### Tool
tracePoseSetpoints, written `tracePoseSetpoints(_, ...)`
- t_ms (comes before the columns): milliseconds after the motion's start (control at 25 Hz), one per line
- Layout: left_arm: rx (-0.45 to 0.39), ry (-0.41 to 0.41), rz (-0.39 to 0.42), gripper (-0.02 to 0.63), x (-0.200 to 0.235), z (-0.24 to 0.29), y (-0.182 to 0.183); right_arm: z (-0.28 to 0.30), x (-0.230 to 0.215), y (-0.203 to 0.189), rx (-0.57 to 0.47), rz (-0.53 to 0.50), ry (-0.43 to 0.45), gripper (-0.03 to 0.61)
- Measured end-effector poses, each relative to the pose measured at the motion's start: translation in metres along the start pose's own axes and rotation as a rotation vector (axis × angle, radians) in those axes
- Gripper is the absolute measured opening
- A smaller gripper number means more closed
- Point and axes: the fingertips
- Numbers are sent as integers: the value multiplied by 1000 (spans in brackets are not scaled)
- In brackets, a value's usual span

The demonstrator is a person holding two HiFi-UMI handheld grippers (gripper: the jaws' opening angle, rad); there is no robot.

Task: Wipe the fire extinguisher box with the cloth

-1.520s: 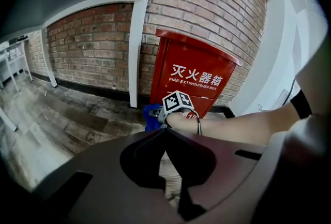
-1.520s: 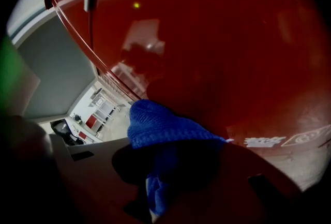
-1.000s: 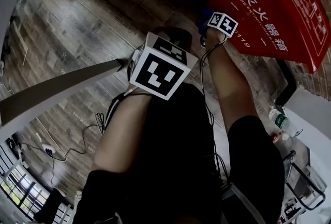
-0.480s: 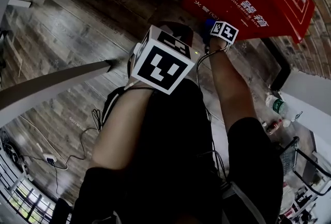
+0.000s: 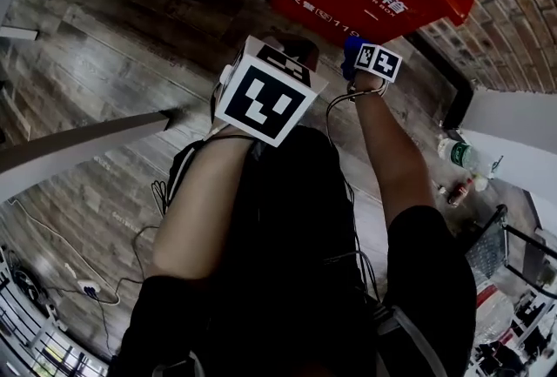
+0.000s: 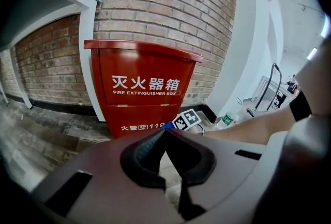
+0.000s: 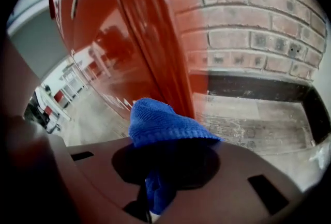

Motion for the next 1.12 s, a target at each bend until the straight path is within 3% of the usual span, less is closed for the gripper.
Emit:
tracePoseSetpoints(200,-1,-14,11,5,-12,7,3,-48,21,34,-108,56,124,97)
tracePoseSetpoints(520,-19,-39,54,5,-34,12,12,-166,58,107,-355,0,286,97)
tracePoseSetpoints(680,-17,-24,55,5,-25,12,8,-231,77,142,-515,-149,271,97)
tracePoseSetpoints(840,-49,-20,3,5,-13,13,15,-289,87,175,-700,-242,217,97)
tracePoseSetpoints(1000,-102,-41,-29,5,-16,18,28,-302,95,177,-750,-308,180,97)
tracePoseSetpoints(1120,-146,-49,-9,5,-24,20,41,-305,99,166,-784,-365,173,97)
Point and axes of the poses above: the fingertips, and each gripper's own axes: z forward along the fingers, x to its left, y out of its top
